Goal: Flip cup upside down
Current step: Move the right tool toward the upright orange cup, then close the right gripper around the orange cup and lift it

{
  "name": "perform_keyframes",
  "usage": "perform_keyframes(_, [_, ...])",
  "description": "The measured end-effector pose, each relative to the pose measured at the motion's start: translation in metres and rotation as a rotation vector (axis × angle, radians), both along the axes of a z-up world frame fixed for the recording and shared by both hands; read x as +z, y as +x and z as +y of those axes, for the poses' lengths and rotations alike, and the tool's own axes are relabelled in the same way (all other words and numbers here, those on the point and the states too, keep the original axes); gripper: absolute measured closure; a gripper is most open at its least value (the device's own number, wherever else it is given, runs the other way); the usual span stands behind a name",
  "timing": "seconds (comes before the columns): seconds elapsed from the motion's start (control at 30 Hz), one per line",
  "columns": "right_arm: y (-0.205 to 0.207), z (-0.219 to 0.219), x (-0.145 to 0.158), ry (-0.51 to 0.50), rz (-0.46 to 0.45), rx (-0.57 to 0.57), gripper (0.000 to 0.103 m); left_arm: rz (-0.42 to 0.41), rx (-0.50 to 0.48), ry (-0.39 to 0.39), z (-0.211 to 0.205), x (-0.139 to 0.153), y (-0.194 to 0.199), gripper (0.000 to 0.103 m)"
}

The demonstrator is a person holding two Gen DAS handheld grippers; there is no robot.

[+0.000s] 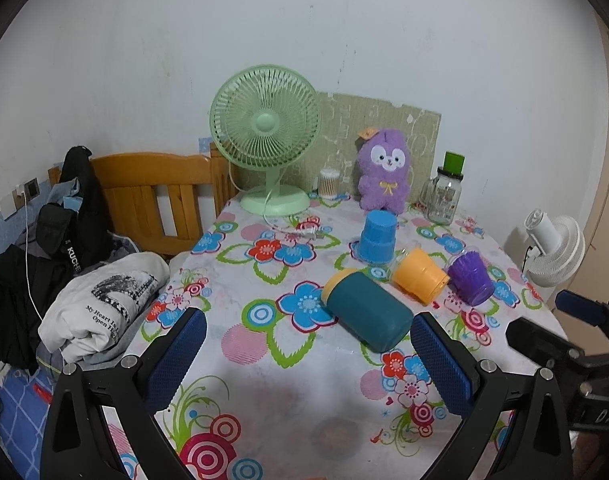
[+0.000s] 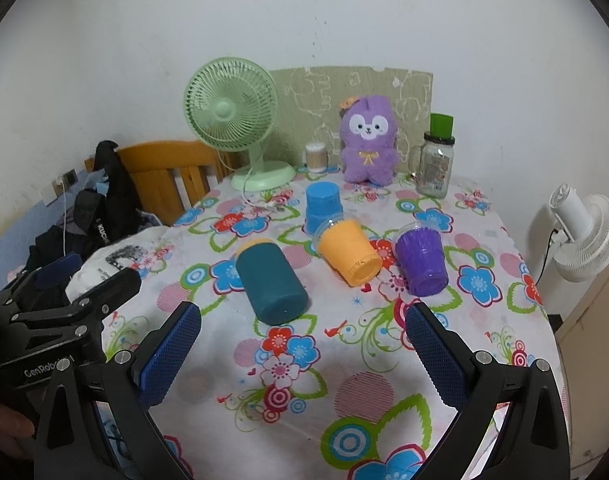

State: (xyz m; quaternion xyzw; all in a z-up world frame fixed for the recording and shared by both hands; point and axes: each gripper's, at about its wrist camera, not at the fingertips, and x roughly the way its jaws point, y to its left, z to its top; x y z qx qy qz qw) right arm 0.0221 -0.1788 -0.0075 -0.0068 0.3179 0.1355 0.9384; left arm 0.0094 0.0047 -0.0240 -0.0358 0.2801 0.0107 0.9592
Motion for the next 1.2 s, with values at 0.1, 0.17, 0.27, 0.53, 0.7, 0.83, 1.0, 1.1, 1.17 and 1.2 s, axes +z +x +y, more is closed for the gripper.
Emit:
perform_keyframes(0.1, [0.013,-0.002,-0.005,-0.005,0.024,-0.006,0.000,0.022,-0.005,0.002,-0.001,-0.006,0.011,0.000])
perform_keyframes(0.17, [0.025,-0.004,-0.008,-0.010,0.040,-0.006,0.000,0.026,-0.008,0.007,-0.001,-0.008,0.018,0.000])
perform_keyframes(0.27, [0.044,-0.004,-0.013,-0.028,0.066,-0.009,0.000,0.040,-0.015,0.023,-0.003,-0.013,0.034,0.000])
perform_keyframes(0.53, [0.103,0.004,-0.019,-0.087,0.101,0.016,0.000,0.102,-0.023,0.032,0.002,-0.032,0.085,0.000])
perform_keyframes(0.7, [0.133,0.007,-0.025,-0.146,0.115,0.032,0.000,0.143,-0.021,0.021,0.007,-0.039,0.118,0.000])
perform_keyframes(0.83, [0.158,0.010,-0.046,-0.174,0.155,0.096,0.000,0.160,-0.030,0.005,0.004,-0.046,0.135,0.000])
perform_keyframes(1.0, [0.184,0.011,-0.070,-0.195,0.189,0.122,0.000,0.186,-0.020,-0.014,0.001,-0.055,0.153,0.000])
perform_keyframes(1.1, [0.194,0.015,-0.078,-0.205,0.179,0.166,0.000,0.194,-0.010,-0.010,0.002,-0.060,0.161,0.000])
perform_keyframes(1.17, [0.204,0.018,-0.086,-0.232,0.196,0.174,0.006,0.203,-0.006,-0.017,0.003,-0.064,0.165,0.000])
perform_keyframes(1.2, [0.208,0.019,-0.090,-0.244,0.207,0.178,0.008,0.206,-0.004,-0.018,0.004,-0.065,0.166,0.000])
